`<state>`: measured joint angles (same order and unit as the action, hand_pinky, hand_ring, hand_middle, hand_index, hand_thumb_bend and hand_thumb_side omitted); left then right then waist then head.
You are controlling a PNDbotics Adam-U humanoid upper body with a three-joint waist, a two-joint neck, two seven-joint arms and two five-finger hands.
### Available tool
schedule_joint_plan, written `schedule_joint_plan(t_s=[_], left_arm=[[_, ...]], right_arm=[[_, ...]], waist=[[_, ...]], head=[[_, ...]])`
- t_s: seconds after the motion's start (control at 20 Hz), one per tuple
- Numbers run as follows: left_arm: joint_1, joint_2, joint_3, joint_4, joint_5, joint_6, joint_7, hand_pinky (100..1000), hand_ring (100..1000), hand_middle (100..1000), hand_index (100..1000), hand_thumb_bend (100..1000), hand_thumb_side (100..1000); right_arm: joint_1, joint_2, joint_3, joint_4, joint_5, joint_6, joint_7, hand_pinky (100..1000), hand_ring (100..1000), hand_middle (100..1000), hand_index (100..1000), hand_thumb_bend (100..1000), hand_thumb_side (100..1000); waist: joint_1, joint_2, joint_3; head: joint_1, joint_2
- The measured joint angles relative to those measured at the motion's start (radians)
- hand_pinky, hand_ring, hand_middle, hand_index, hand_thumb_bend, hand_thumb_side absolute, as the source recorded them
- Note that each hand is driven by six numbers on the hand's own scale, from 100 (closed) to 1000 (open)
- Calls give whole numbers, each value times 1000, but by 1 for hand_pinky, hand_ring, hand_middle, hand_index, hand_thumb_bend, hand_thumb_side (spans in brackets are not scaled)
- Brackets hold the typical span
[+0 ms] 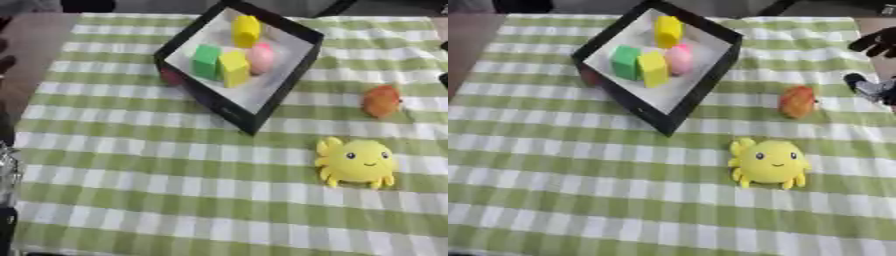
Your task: Pick up objects on the table and place them in the box.
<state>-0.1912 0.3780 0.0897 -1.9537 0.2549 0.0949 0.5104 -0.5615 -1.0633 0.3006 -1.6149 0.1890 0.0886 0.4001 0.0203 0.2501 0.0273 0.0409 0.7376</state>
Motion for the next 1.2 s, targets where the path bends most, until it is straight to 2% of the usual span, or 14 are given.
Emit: schedule_joint_plan(t_s=[0.25, 0.5, 0.85, 1.2], left_arm=[[-2, 0, 0, 0, 0, 0, 0, 825, 807, 795, 844, 417, 607], [-4, 0, -1, 0, 0, 1, -1, 825, 806, 793, 844, 415, 610], [-5, -1, -1, 0, 0, 1, -1, 825, 806, 792, 843, 416, 611], [-10, -8, -2, -1, 0, 1, -1, 824, 804, 789, 842, 415, 610]], right_arm=[[7, -20, 25, -60, 3, 4, 2, 875, 860, 847, 889, 237, 438], [7, -32, 49, -111, 5, 28, 11, 873, 860, 847, 888, 253, 409], [-7, -34, 74, -133, 10, 66, 15, 867, 848, 832, 876, 280, 338], [-40, -33, 113, -130, 18, 81, 31, 864, 844, 827, 873, 292, 324]], waist=[[-11, 0, 5], [-14, 0, 9], [-17, 1, 11], [-17, 1, 17]], head=[[-63, 0], [-100, 0], [-112, 0], [-105, 0]])
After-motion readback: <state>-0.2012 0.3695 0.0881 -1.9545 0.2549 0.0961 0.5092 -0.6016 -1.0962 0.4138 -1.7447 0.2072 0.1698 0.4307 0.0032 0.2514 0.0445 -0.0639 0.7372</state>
